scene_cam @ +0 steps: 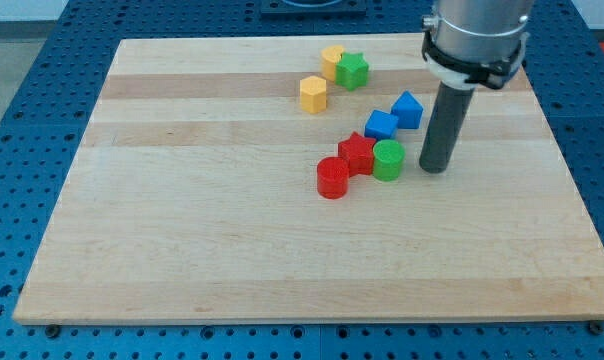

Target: Move the yellow hexagon bottom right of the red circle

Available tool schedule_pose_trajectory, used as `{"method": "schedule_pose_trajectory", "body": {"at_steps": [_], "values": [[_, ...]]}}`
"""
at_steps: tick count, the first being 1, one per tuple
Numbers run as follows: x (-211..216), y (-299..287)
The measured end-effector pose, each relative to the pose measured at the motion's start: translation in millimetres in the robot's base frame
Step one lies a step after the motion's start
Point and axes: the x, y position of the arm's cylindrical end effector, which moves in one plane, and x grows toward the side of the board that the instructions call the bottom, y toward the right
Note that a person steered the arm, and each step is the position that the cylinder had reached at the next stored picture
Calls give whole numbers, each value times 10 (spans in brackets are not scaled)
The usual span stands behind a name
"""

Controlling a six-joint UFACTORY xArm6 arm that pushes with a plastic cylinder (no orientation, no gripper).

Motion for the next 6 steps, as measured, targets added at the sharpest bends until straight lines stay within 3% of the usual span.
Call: {"method": "schedule_pose_trajectory", "body": {"at_steps": [2, 3, 5, 6], "values": [[731, -267], [939, -907], [944, -2295], [650, -2531]]}}
